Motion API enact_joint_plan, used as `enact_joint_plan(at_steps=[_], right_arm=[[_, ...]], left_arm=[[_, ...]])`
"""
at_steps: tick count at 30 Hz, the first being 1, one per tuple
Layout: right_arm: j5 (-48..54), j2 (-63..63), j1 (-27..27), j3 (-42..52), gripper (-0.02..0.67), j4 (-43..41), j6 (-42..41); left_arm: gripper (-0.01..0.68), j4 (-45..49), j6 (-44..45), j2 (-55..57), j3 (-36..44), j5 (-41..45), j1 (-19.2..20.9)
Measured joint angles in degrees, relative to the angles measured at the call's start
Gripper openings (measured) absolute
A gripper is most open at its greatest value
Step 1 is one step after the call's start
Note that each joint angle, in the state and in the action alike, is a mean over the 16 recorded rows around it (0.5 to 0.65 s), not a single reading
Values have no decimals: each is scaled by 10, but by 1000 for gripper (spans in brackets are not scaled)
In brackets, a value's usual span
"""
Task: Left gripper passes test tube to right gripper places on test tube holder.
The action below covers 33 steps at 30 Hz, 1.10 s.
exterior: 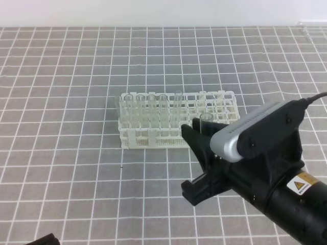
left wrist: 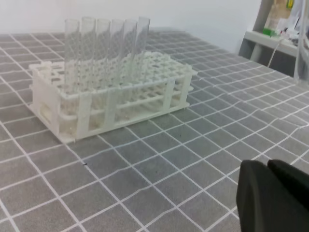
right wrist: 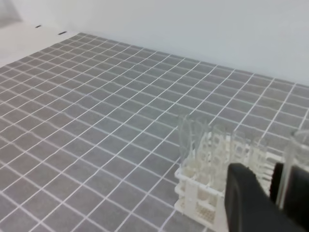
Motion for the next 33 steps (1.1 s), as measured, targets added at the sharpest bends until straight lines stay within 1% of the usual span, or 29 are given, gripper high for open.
enact_joint_plan(at_steps=[6, 23, 28, 33], right_arm=[[-9, 0, 0, 0, 85, 0, 0], [-2, 0, 0, 5, 85, -3, -15], [-17, 0, -4, 20, 85, -42, 17], [-36, 0, -28, 40, 85, -132, 102]], left_arm=[[0, 0, 0, 0, 1, 25, 0], [0, 1, 1, -1, 0, 28, 0], [0, 1, 1, 0, 1, 27, 0], [-1, 1, 2, 1, 2, 25, 0]])
